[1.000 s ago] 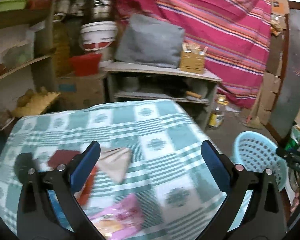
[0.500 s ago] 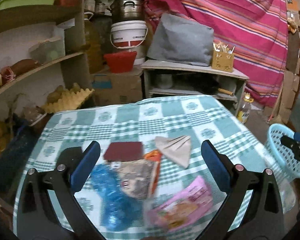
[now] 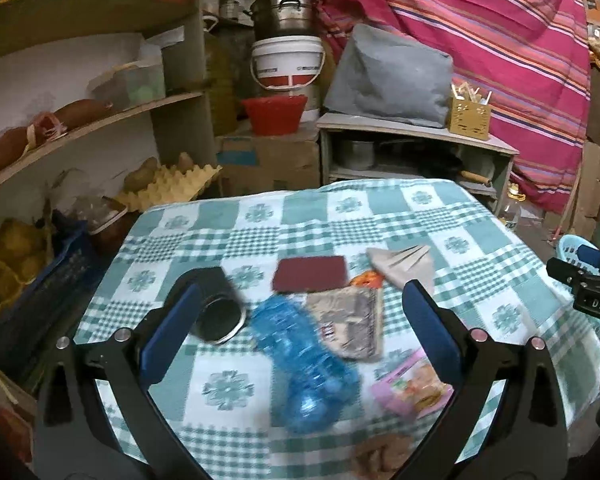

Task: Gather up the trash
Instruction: 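Move both empty tools back over the remaining trash on the table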

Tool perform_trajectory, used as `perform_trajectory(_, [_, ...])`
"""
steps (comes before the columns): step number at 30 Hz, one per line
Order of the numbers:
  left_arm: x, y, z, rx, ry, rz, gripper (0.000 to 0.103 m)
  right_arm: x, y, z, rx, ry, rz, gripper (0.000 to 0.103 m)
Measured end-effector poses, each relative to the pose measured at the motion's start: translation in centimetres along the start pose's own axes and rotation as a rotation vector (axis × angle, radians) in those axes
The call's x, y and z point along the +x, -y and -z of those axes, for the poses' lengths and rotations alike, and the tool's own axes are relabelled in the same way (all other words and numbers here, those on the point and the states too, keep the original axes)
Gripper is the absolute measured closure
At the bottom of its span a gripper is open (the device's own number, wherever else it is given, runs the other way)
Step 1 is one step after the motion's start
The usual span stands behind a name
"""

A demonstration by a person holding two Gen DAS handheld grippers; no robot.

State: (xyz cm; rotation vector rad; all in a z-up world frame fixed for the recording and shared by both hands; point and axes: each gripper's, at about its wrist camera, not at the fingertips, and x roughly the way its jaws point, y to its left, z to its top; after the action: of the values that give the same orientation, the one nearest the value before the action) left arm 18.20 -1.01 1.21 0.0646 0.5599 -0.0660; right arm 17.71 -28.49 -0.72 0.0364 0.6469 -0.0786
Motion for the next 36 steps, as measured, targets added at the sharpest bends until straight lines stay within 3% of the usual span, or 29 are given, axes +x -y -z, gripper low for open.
perform_trajectory(6, [0.9, -2.2, 1.6, -0.026, -0.052, -0.003, 0.006, 0.5, -1.3, 0.4, -0.029, -0.015, -0.008, 0.022])
perform_trajectory(9, [1.7, -3.0, 2.4, -0.036, -0.084, -0.007, 0.006, 0.6, -1.6, 0.5, -0.042, -0.016, -0.007, 0.015])
perform_trajectory(18, [3.8, -5.0, 4.7, -0.106, -0.179, 0.033, 0.006, 0.9, -2.1, 0.7, -0.043, -0.028, 0.004, 0.015])
perform_trajectory(31, [5.4, -3.4, 5.9, -0.105, -0.250, 0.110, 0.006, 2.3, -3.5, 1.8, -0.099, -0.075, 0.018, 0.015])
perform_trajectory(34, [6.5, -2.5, 6.2, -0.065, -0.288, 0.123, 0.016, 2.3, -4.0, 2.1, -0.115, -0.081, 0.012, 0.015])
perform_trajectory(36, [7.0, -2.1, 6.6, -0.045, -0.311, 0.136, 0.029, 2.3, -4.5, 2.3, -0.124, -0.087, 0.002, 0.015])
